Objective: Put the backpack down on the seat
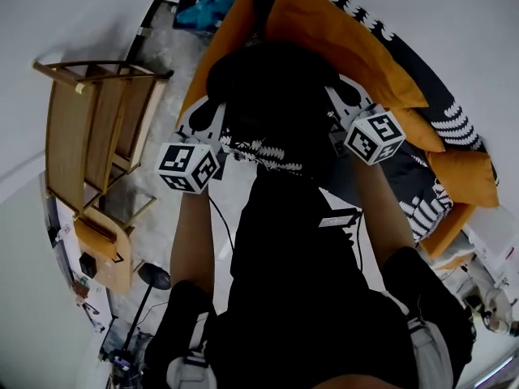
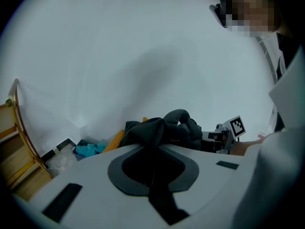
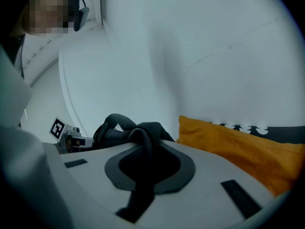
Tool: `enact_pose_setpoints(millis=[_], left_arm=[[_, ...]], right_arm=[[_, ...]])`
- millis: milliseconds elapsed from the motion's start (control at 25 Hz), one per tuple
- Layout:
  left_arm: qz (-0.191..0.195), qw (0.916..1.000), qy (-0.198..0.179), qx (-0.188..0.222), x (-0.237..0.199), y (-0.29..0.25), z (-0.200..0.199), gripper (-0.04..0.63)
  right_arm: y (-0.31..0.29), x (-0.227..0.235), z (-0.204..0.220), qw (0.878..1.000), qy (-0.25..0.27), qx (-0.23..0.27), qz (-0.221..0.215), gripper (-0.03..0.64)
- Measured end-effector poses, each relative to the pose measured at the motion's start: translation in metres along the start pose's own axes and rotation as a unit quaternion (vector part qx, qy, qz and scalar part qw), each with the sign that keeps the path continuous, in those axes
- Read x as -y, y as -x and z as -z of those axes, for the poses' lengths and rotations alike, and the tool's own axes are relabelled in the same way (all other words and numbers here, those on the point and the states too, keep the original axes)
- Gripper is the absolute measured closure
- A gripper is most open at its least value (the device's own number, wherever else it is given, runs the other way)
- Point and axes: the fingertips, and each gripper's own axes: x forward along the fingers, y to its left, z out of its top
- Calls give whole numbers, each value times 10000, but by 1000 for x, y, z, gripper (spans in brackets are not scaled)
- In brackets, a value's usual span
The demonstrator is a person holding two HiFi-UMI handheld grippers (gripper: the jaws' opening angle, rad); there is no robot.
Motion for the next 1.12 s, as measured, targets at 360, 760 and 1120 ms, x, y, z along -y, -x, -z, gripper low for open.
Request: enact_pose_setpoints(millis=[360, 760, 1120], left_arm=[[73, 9997, 17, -233, -42, -64, -14, 554], [-406, 9944, 453, -860, -101, -133, 12, 548], [-584, 9897, 430, -1235, -111, -134, 27, 504]], right_arm=[[-73, 55, -9, 9948, 709, -428, 593, 569], [-137, 105, 22, 9817, 961, -1221, 1097, 561], [-135, 101, 36, 9789, 1122, -1506, 799, 545]])
